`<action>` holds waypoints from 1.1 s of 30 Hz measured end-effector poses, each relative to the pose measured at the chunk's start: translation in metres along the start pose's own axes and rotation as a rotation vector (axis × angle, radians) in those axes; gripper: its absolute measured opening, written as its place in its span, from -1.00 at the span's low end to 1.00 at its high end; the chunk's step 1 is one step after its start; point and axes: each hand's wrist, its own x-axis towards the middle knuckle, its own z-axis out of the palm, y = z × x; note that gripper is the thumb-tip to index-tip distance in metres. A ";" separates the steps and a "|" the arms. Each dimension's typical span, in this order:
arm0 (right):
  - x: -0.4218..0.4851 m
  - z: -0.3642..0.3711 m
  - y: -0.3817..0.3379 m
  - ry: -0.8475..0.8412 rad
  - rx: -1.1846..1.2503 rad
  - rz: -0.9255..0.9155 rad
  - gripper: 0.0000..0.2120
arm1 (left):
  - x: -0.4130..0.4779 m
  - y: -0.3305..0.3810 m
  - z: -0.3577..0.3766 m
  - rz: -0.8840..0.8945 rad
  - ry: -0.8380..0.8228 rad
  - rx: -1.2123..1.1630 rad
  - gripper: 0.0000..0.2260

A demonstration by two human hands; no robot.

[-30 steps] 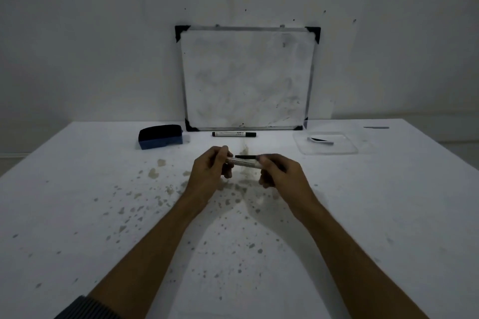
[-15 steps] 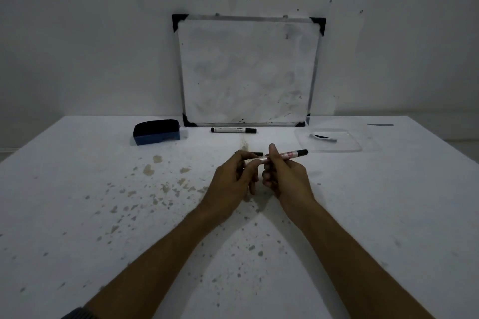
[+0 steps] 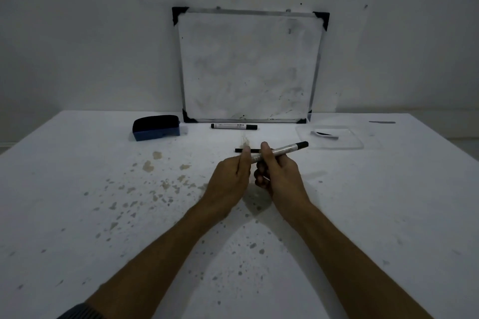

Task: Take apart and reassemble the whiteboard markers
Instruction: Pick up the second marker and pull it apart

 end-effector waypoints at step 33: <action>0.009 0.000 0.004 -0.044 -0.128 -0.176 -0.70 | 0.011 0.013 -0.005 -0.376 -0.241 -0.444 -0.51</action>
